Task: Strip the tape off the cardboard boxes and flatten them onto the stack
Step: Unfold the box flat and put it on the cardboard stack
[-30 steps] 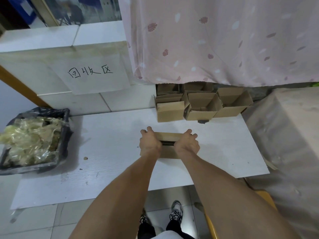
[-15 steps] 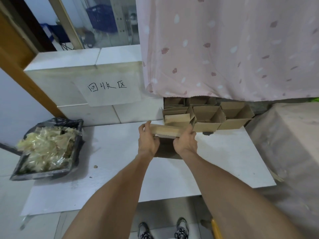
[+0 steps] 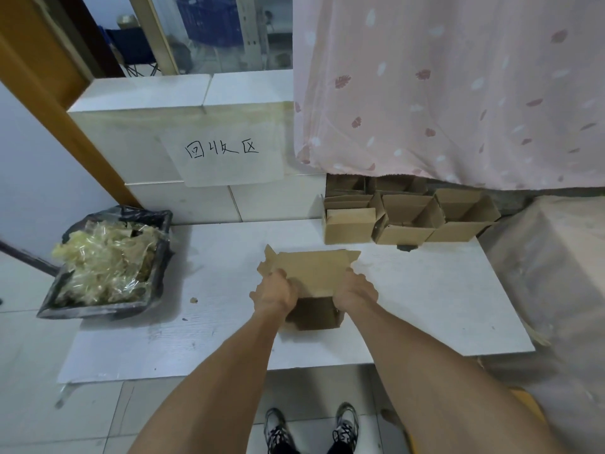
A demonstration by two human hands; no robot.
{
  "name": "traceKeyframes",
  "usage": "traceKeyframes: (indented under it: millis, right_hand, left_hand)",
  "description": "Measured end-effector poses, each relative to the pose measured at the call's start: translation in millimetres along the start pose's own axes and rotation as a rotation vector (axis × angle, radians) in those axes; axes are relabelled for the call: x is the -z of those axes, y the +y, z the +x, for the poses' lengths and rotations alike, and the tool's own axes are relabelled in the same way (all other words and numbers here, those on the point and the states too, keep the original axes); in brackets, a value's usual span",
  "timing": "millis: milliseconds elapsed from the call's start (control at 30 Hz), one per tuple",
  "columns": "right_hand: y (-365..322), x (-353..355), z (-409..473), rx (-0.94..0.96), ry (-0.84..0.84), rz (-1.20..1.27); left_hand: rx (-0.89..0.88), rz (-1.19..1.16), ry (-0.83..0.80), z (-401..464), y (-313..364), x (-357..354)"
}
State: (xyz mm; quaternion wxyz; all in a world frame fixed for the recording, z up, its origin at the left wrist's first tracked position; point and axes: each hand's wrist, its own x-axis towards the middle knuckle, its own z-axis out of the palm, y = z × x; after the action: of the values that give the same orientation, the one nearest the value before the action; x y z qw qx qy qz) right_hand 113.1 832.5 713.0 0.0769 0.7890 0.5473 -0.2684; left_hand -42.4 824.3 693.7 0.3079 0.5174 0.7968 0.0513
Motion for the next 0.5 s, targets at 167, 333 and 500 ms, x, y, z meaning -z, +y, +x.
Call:
traceKeyframes:
  millis: [167, 333, 500]
  right_hand:
    - [8.3, -16.6, -0.4, -0.032, -0.251, -0.176]
    - [10.0, -39.5, 1.3, 0.053, -0.179, -0.175]
    - [14.7, -66.3, 4.5, 0.037, -0.265, -0.184]
  left_hand:
    - [0.071, 0.127, -0.156, 2.2, -13.4, -17.2]
    - [-0.014, 0.179, -0.307, 8.1, -25.3, -40.5]
    - [-0.027, 0.254, -0.379, 8.9, -31.4, -64.7]
